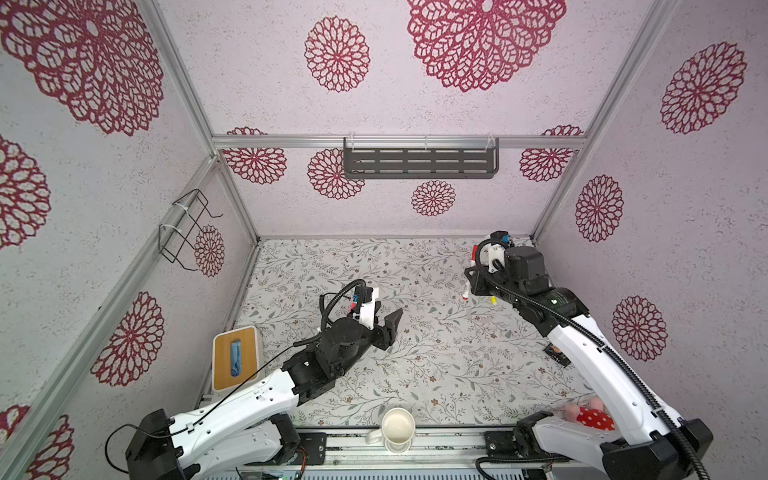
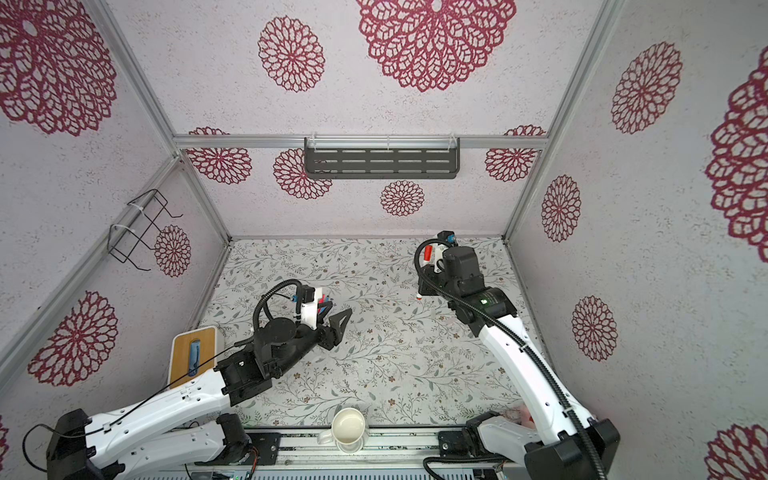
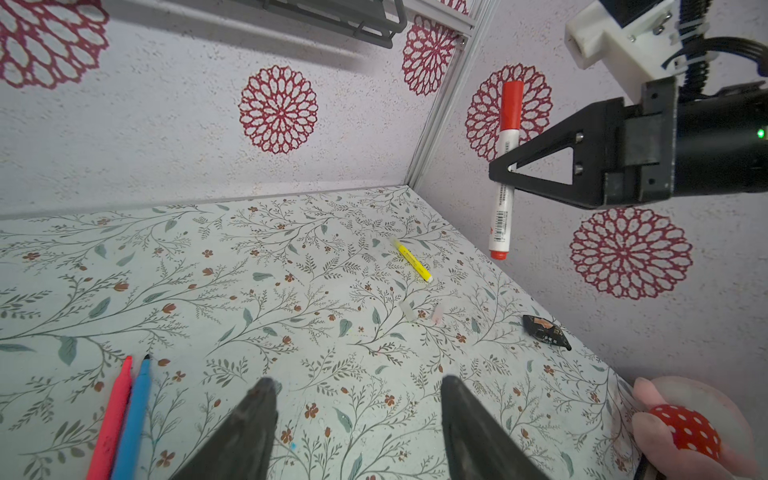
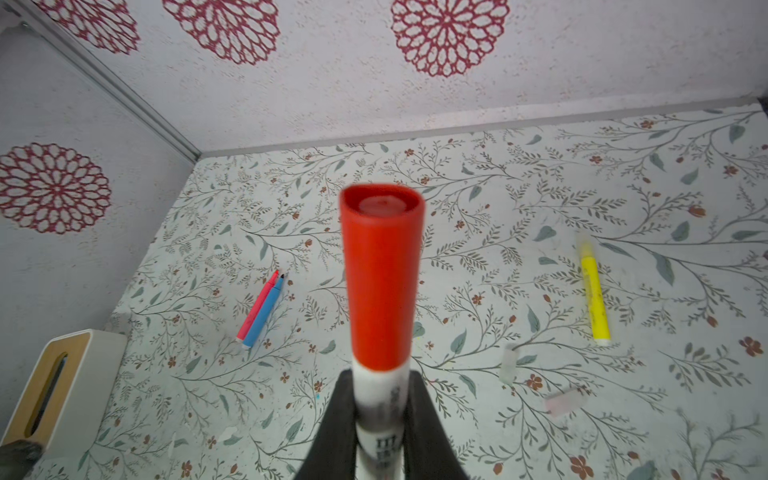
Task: Insert the pens into the pen caps
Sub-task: 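Carry the capped marker with the right gripper toward the yellow highlighter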
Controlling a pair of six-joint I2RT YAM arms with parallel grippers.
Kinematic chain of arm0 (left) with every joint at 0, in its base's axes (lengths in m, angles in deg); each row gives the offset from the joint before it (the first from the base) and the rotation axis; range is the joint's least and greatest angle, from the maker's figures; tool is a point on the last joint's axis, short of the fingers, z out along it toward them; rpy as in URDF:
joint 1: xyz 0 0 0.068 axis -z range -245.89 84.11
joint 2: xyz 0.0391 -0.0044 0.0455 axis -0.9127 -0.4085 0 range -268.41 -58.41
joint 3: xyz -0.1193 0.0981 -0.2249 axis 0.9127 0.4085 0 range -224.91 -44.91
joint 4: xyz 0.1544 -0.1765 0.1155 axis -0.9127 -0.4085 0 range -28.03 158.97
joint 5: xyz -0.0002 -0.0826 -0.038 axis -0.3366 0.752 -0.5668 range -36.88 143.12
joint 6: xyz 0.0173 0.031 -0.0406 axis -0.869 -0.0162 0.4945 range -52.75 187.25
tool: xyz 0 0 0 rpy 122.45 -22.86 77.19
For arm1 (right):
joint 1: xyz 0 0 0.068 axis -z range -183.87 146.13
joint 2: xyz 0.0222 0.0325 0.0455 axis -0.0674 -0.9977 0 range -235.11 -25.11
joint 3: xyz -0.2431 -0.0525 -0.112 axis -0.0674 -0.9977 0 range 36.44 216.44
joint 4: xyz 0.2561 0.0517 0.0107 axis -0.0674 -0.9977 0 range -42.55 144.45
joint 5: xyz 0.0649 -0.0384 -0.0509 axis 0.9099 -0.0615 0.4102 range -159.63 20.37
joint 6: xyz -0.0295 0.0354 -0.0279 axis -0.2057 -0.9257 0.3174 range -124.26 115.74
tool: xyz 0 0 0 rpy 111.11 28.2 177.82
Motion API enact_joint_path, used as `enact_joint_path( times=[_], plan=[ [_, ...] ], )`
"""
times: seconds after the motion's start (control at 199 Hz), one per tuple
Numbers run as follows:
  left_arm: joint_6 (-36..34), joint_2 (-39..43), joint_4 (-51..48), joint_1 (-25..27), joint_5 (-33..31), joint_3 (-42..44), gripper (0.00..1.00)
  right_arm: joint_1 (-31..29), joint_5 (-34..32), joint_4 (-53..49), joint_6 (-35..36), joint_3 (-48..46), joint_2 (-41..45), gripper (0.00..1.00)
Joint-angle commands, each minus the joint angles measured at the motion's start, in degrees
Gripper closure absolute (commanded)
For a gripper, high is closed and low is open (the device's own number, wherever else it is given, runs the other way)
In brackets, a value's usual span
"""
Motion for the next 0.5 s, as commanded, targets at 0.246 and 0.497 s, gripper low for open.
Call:
enact_joint_path(
  times=[0.246,0.497],
  plan=[
    [0.9,0.9,-3.4,0.2,-1.3,-1.0,0.36,3.8,-4.9,-5.6,5.9,5.1,-8.3,1.00],
    [2.0,3.0,-3.6,0.2,-2.0,1.4,0.36,5.8,-6.2,-8.0,6.6,8.3,-14.3,1.00]
  ],
)
